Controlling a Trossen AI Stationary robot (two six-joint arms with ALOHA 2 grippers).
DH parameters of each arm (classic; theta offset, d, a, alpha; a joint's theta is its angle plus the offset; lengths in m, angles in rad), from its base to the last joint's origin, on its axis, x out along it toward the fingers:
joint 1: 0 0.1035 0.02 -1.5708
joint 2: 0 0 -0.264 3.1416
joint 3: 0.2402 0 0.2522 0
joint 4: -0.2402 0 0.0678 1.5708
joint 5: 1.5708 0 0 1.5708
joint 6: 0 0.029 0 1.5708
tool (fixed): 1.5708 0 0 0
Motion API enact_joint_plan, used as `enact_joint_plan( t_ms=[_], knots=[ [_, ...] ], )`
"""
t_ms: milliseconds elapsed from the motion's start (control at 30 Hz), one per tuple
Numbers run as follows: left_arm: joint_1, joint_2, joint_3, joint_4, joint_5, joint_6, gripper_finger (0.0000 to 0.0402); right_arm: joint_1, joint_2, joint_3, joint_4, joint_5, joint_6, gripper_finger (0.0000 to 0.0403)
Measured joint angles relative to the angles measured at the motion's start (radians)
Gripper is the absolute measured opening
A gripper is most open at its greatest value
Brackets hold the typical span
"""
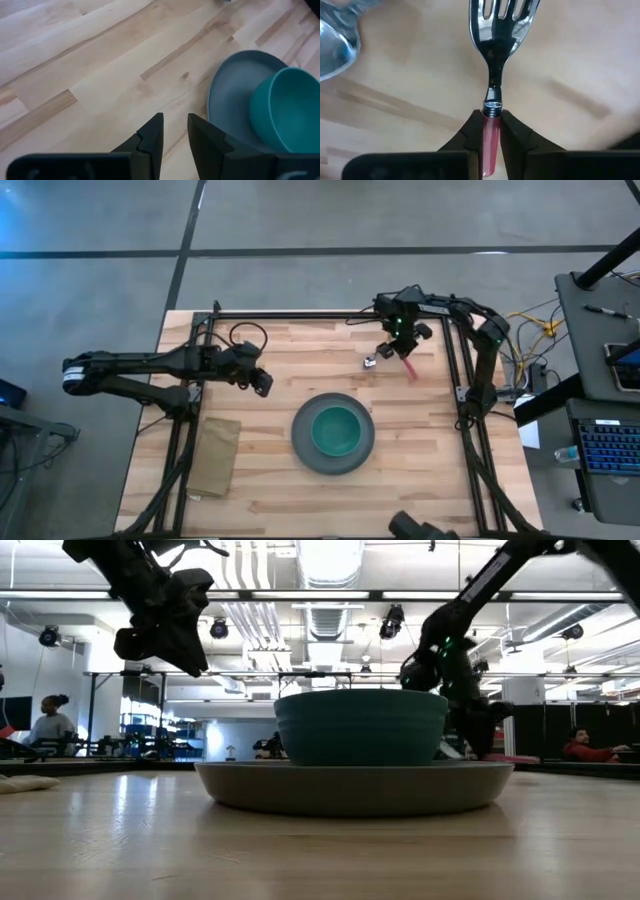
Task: Set table place
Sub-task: Put the pink fork on the table to the right of the gray plate
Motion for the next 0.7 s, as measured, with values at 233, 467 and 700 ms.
enact_joint_plan(
  t_ms=[233,467,700],
  knots=[
    [-0.003,-0.016,-0.003,0.001,0.018,0.064,0.0073,0.124,-0.219,-0.181,0.029,-0.048,0.279,0.0031],
    [-0.022,-0.04,-0.011,0.0,0.028,0.102,0.0073,0.378,-0.407,-0.375,0.155,-0.12,0.664,0.0031],
    [-0.073,-0.045,-0.018,-0.002,0.029,0.101,0.0073,0.564,-0.476,-0.463,0.303,-0.125,0.946,0.003]
  ],
)
